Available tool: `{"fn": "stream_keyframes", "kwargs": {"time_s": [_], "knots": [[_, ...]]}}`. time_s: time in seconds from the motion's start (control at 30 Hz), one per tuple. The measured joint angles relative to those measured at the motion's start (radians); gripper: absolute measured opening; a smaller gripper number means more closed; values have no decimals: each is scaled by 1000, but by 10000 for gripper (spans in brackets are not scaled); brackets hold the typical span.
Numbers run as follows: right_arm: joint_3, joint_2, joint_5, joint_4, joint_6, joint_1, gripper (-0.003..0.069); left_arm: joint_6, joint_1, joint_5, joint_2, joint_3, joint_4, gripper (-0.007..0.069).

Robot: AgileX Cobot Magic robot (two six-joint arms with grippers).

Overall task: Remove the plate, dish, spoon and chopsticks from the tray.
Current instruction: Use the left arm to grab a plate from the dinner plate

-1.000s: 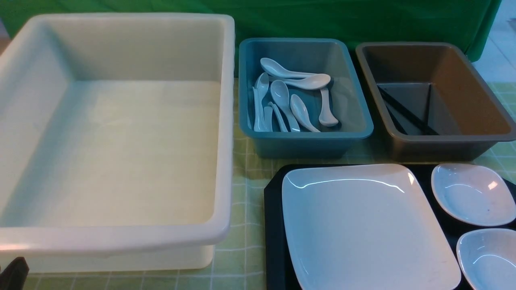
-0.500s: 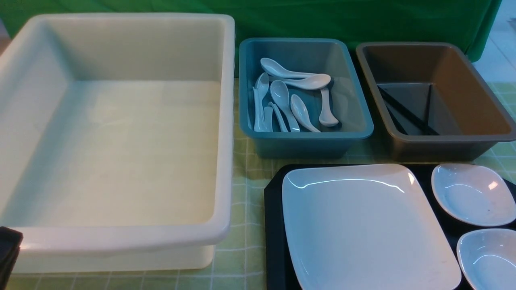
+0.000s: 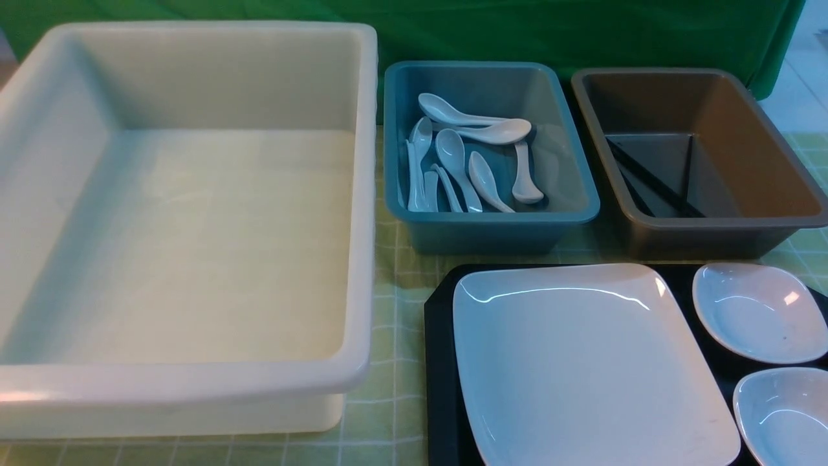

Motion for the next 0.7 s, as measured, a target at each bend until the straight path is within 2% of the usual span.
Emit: {"fn": "stream_keyframes", "kwargs": {"time_s": [0.03, 0.07, 0.1, 0.17, 0.27, 0.33, 0.4, 0.5, 0.53, 0.57, 0.6, 0.7], "knots": [[0, 0, 0, 0, 0, 0, 20, 5, 0, 43, 13, -22, 0, -2], [1, 0, -2, 0, 0, 0, 20, 45, 0, 201, 111, -91, 0, -11], [1, 0, -2, 0, 0, 0, 20, 56, 0, 224, 140, -100, 0, -12], [1, 0, -4, 0, -1, 0, 20, 149, 0, 539, 342, -200, -11, -15], [1, 0, -6, 0, -3, 0, 21, 241, -16, 670, 507, -224, -65, -15], [1, 0, -6, 0, -4, 0, 23, 274, -36, 683, 561, -225, -98, -17], [1, 0, -6, 0, -4, 0, 29, 290, -111, 675, 630, -225, -113, -17], [1, 0, -6, -1, -4, 0, 31, 248, -236, 620, 661, -225, -88, -17], [1, 0, -6, -1, -4, 0, 33, 175, -345, 568, 683, -226, -31, -15], [1, 0, -6, -1, -4, 0, 33, 165, -360, 561, 683, -226, -23, -15], [1, 0, -6, -1, -4, 0, 34, 66, -502, 495, 713, -226, 54, -13], [1, 1, -6, -1, -4, 0, 38, -147, -737, 386, 789, -226, 226, -3]]}}
